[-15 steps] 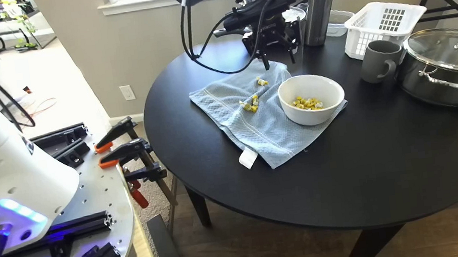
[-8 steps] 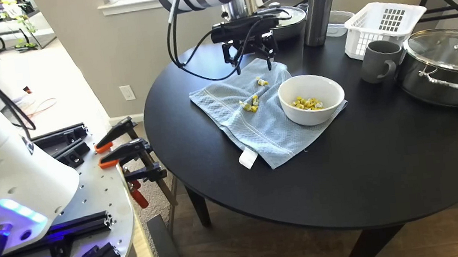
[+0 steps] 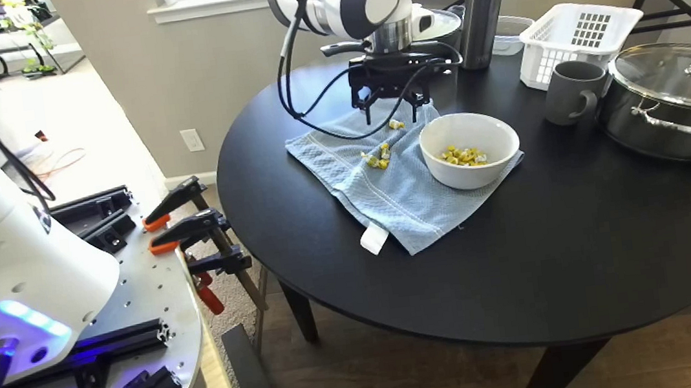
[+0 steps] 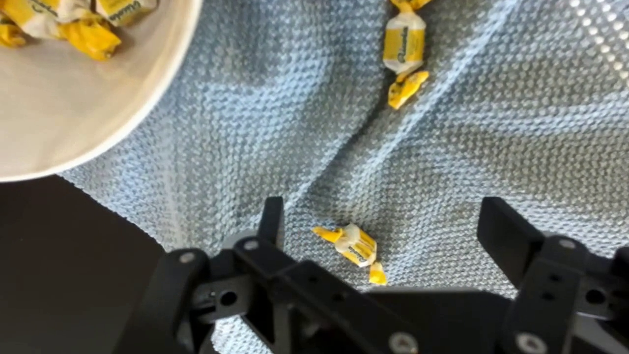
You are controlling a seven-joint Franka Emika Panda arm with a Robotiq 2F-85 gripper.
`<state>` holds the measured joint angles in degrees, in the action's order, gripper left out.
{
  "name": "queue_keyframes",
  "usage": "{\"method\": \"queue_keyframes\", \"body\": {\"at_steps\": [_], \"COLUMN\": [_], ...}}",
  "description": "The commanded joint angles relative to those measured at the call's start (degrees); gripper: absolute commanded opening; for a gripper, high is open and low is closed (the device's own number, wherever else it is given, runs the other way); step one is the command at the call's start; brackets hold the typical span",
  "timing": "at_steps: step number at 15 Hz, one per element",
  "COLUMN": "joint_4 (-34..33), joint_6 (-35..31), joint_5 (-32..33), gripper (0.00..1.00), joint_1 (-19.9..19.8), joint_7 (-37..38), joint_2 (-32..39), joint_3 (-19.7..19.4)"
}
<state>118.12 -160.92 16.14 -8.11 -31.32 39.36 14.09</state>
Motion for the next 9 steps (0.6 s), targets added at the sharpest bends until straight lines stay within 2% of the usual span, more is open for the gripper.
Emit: {"method": "queue_keyframes", "body": {"at_steps": [1,9], "joint_4": [-5.49,-14.17], "joint_6": [3.61,9.42], "joint_5": [-1.78,-2.59], "gripper": [1.00,1.00], "joint_1": [-0.89,-0.07], "joint_7": [-4.23,-6.60], "joint_2": [3.59,9.37], "joint_3": [1.16,1.98]}}
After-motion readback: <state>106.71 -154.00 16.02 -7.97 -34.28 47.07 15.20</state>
